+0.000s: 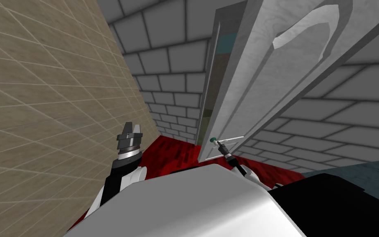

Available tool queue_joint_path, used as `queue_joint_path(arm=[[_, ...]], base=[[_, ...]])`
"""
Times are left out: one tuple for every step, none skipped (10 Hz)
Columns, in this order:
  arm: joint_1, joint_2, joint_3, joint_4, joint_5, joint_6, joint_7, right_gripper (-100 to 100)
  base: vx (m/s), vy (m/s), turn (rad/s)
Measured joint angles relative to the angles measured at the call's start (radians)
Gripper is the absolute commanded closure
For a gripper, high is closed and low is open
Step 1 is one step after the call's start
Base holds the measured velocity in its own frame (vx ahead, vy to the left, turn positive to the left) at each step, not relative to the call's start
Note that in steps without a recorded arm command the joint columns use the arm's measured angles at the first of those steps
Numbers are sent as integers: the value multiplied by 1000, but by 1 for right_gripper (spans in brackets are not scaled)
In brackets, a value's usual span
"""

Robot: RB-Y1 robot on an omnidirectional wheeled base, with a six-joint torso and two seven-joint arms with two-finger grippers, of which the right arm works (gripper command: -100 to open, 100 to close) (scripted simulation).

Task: Pull the door open

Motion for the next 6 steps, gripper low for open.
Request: queue_joint_path(arm=[[9,-4,3,-4,-2,-12,-1,100],[17,-11,10,1,-3,-27,-6,100],[19,-13,14,15,-3,-45,-10,100],[28,-19,18,19,-5,-60,-13,100],[35,-23,22,31,-7,-81,-17,100],[41,-30,28,39,-8,-98,-24,100]], base=[[-192,-84,168],[-177,-61,132],[-177,-57,149],[-199,-81,182],[-185,-88,176],[-188,-91,155]])
